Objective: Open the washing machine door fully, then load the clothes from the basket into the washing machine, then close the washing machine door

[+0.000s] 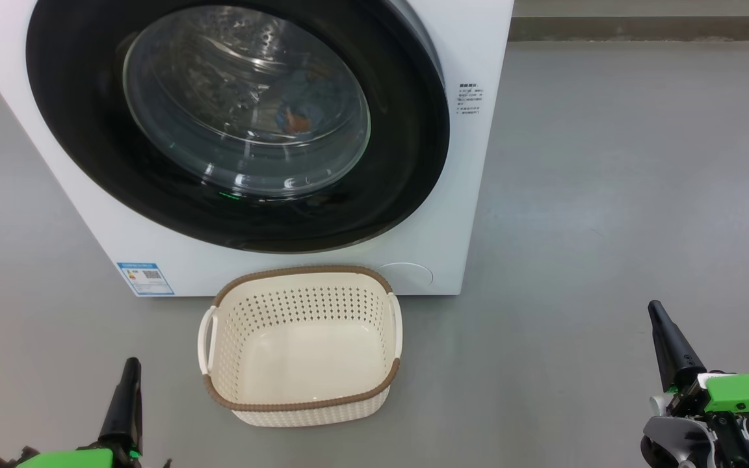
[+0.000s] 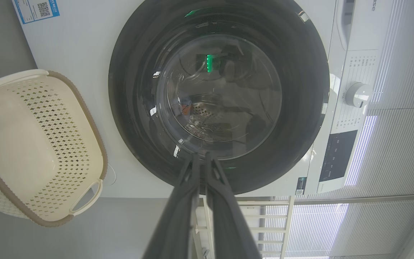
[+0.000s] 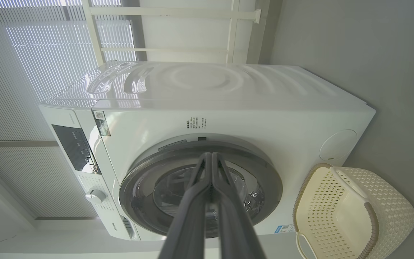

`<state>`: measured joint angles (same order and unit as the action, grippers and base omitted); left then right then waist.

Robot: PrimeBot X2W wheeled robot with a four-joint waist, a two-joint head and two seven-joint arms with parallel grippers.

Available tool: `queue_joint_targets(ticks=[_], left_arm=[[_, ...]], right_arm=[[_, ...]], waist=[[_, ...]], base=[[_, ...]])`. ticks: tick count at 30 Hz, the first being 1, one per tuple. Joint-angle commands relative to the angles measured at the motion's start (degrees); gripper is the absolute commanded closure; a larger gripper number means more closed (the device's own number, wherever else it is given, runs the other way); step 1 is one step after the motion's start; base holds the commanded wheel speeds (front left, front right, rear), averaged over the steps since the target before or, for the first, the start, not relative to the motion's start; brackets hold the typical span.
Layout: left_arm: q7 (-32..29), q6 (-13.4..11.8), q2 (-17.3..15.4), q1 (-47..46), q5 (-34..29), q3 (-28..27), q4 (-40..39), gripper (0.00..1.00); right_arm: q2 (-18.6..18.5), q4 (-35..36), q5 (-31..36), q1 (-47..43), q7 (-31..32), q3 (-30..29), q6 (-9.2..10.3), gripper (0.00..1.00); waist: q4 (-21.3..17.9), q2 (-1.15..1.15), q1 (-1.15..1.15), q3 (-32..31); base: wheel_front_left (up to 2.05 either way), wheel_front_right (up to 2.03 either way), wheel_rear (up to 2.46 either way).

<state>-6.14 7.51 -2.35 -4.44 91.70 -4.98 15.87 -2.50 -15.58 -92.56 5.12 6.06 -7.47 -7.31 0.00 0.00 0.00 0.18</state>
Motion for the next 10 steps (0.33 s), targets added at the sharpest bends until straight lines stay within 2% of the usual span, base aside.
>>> queue_joint_targets(ticks=[1,10], left_arm=[[-0.4,0.0,-0.5,-1.8,0.5,-1.5,-1.8,1.00],[-0.4,0.0,-0.5,-1.8,0.5,-1.5,-1.8,1.00]], right_arm=[[-0.6,1.6,0.2,1.0,0.3,1.1,-0.18,1.00],[-0.5,1.6,0.3,1.0,0.3,1.1,-0.18,1.00]], waist=[[0.0,0.00,0.00,0.0],[0.0,0.00,0.00,0.0]], base=[[0.00,0.00,0.00],[0.00,0.00,0.00]])
